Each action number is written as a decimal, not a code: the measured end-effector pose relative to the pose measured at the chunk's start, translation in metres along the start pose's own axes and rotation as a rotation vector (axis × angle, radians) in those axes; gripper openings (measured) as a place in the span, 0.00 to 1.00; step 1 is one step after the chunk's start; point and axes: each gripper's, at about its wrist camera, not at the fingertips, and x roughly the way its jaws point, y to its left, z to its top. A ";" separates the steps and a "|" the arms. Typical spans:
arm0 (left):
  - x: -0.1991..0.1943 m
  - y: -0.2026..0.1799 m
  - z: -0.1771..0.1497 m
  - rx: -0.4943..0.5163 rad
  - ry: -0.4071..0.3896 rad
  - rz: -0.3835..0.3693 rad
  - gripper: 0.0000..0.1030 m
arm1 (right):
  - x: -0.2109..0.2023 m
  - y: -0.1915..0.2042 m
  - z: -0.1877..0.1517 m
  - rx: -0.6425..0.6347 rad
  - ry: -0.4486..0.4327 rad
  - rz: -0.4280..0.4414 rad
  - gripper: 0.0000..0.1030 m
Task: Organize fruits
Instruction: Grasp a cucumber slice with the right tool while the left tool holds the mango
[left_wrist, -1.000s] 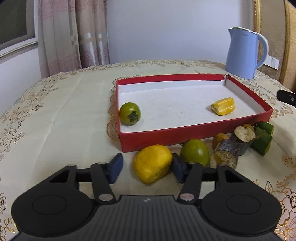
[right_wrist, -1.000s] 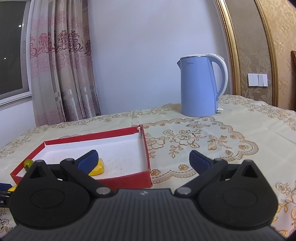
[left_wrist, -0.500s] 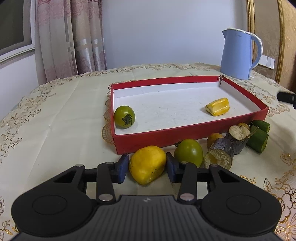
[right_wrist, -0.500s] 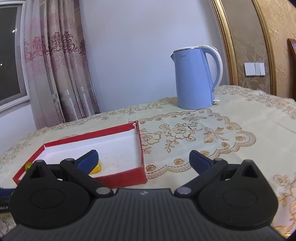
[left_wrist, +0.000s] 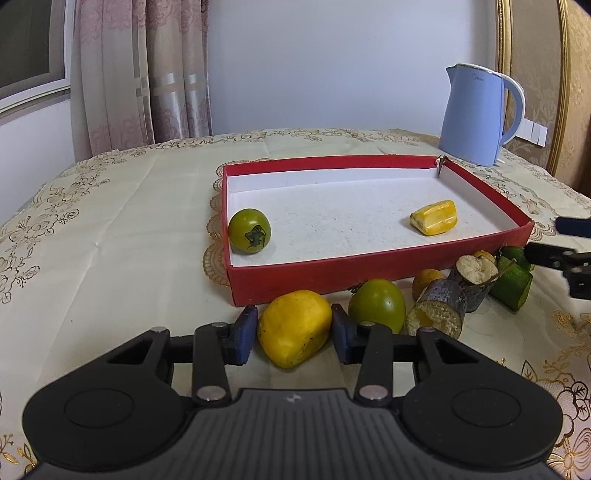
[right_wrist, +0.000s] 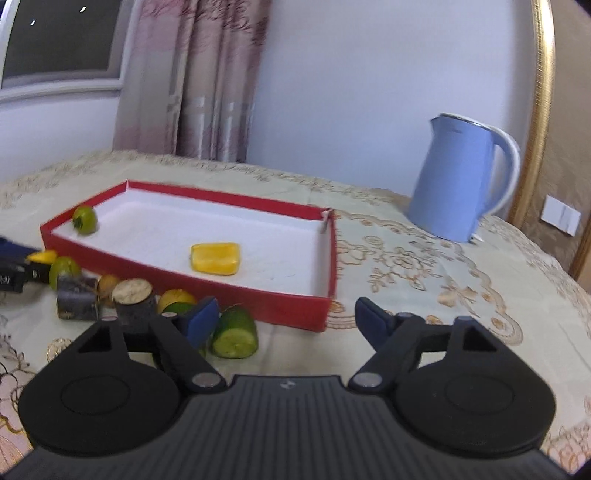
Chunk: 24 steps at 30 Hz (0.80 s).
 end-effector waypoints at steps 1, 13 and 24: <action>0.000 0.000 0.000 -0.001 0.000 -0.001 0.40 | 0.004 0.001 0.000 -0.008 0.011 0.007 0.68; 0.000 0.000 0.000 -0.004 -0.001 -0.002 0.40 | 0.018 0.003 0.003 0.000 0.077 0.117 0.44; 0.000 0.001 0.000 -0.006 -0.001 -0.004 0.40 | 0.020 -0.006 0.008 0.096 0.141 0.163 0.39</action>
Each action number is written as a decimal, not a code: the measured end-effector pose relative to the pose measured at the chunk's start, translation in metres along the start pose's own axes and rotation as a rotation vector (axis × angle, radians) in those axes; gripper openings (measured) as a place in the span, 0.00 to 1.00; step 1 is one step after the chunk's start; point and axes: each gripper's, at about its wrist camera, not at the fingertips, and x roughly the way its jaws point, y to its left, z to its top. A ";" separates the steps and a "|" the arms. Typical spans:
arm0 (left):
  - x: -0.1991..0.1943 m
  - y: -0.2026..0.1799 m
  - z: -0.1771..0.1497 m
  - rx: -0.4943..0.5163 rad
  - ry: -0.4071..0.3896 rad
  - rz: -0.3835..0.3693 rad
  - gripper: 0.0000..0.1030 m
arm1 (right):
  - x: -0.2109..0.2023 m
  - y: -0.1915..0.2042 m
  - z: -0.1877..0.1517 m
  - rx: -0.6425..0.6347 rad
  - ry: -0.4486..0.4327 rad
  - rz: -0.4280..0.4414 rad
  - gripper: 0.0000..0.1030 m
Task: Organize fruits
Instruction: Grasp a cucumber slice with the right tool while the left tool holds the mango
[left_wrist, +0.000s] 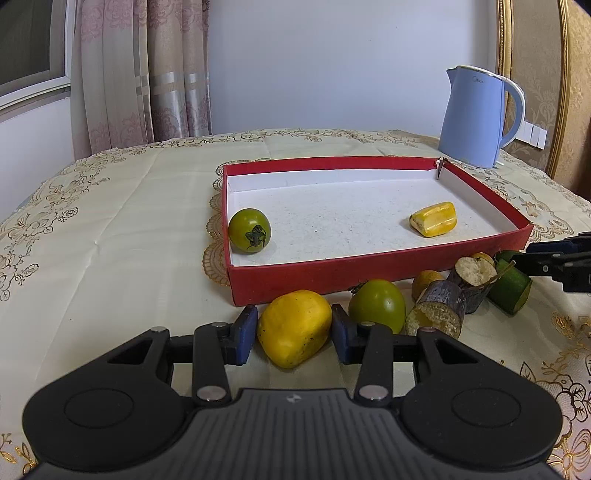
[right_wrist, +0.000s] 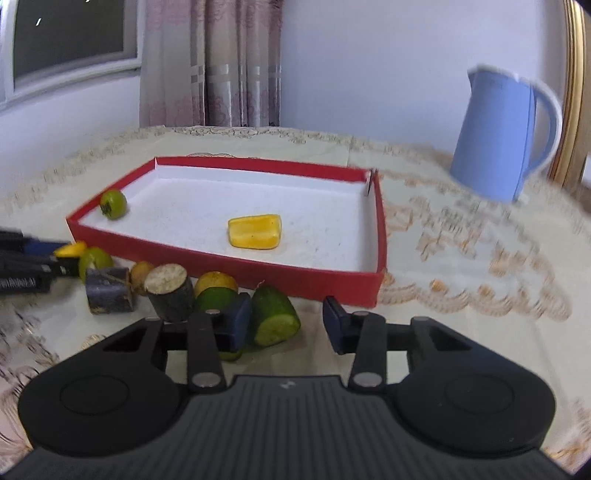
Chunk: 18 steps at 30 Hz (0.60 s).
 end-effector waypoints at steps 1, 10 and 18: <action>0.000 0.000 0.000 0.000 0.000 0.000 0.40 | 0.002 -0.004 0.001 0.019 0.009 0.020 0.39; 0.000 0.000 0.000 -0.008 -0.001 -0.006 0.40 | 0.009 -0.006 0.006 0.016 0.045 0.071 0.37; 0.000 0.000 0.000 -0.009 -0.001 -0.006 0.40 | 0.023 -0.012 0.004 0.059 0.065 0.095 0.28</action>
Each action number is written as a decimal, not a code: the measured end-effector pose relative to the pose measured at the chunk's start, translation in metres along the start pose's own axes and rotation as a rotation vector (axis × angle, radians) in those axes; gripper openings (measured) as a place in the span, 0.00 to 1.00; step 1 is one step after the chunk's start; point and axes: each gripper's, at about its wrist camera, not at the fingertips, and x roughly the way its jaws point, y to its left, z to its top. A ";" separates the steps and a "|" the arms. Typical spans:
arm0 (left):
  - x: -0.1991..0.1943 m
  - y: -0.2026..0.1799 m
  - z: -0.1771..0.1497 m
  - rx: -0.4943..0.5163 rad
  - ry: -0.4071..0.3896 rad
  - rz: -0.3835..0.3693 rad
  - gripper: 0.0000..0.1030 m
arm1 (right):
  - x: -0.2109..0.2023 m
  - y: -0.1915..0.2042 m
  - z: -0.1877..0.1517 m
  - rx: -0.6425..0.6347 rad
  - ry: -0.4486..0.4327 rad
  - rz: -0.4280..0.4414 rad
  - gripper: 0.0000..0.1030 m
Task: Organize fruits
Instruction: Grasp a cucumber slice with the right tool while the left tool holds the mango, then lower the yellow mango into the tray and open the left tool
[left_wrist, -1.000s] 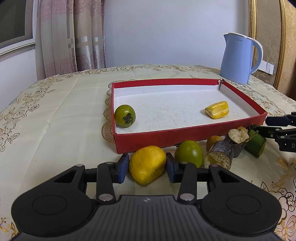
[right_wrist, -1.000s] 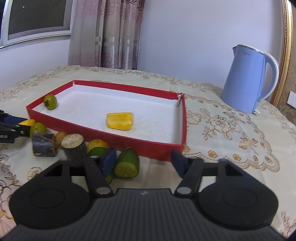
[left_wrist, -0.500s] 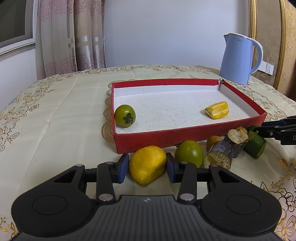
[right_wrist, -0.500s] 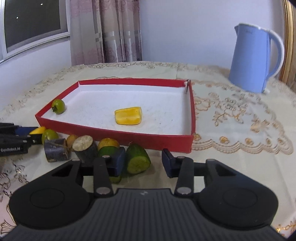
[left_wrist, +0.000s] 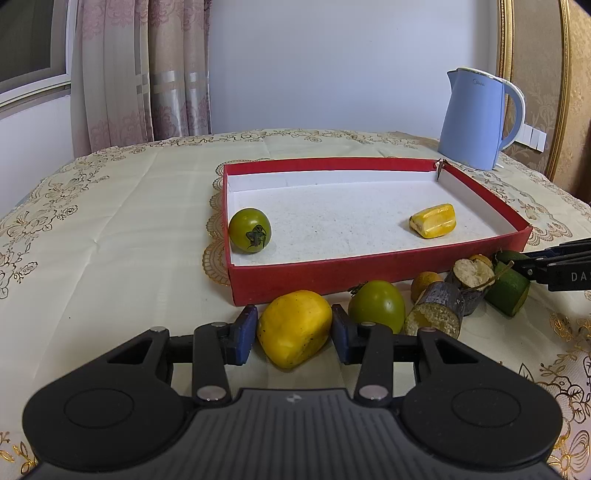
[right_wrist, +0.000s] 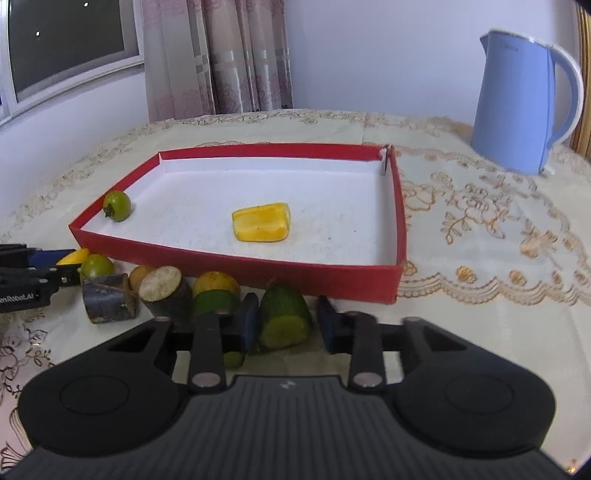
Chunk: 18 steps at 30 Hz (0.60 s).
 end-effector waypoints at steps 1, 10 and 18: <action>0.000 0.000 0.000 0.001 0.000 0.001 0.40 | 0.000 0.000 -0.001 0.004 0.001 0.001 0.28; -0.001 0.005 0.000 -0.028 -0.006 -0.013 0.40 | -0.006 0.001 -0.012 0.039 -0.086 -0.022 0.28; -0.014 0.008 0.003 -0.066 -0.064 0.014 0.39 | -0.020 -0.021 -0.016 0.157 -0.181 0.039 0.28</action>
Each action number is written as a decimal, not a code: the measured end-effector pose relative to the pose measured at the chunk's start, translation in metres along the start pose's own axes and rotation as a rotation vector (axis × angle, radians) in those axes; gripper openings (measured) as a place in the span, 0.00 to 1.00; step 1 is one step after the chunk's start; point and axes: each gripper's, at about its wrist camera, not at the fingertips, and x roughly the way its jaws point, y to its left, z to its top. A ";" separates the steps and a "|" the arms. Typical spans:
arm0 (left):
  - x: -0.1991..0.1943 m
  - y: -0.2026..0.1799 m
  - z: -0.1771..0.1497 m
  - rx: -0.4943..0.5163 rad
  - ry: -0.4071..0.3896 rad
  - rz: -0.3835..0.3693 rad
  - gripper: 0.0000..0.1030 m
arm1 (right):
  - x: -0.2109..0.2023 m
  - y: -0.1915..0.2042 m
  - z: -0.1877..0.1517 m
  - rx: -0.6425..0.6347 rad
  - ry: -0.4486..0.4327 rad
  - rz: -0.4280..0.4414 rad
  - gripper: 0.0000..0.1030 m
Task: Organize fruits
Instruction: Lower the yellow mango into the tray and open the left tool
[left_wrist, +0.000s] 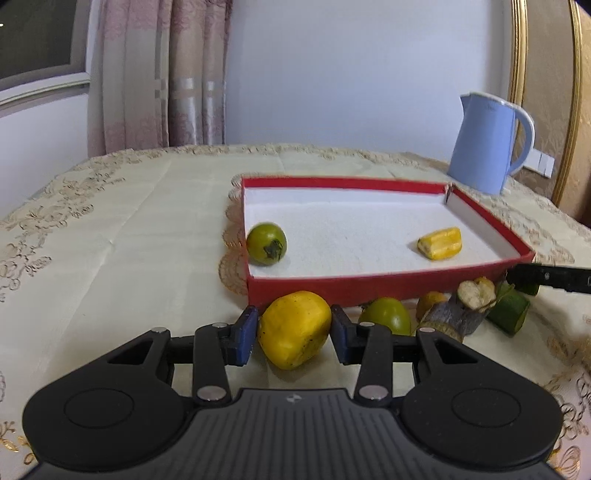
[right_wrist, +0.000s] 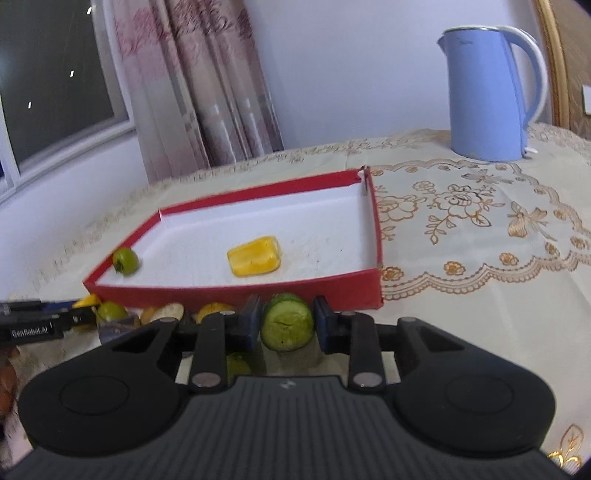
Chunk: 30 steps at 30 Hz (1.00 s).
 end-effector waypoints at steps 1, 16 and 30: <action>-0.004 -0.001 0.003 0.003 -0.013 -0.006 0.39 | -0.001 -0.001 -0.001 0.008 -0.007 0.003 0.28; 0.048 -0.052 0.072 0.058 -0.057 0.039 0.39 | -0.001 -0.003 -0.002 0.022 -0.022 0.011 0.28; 0.112 -0.048 0.077 -0.003 0.036 0.125 0.40 | 0.000 -0.005 -0.003 0.030 -0.018 0.020 0.28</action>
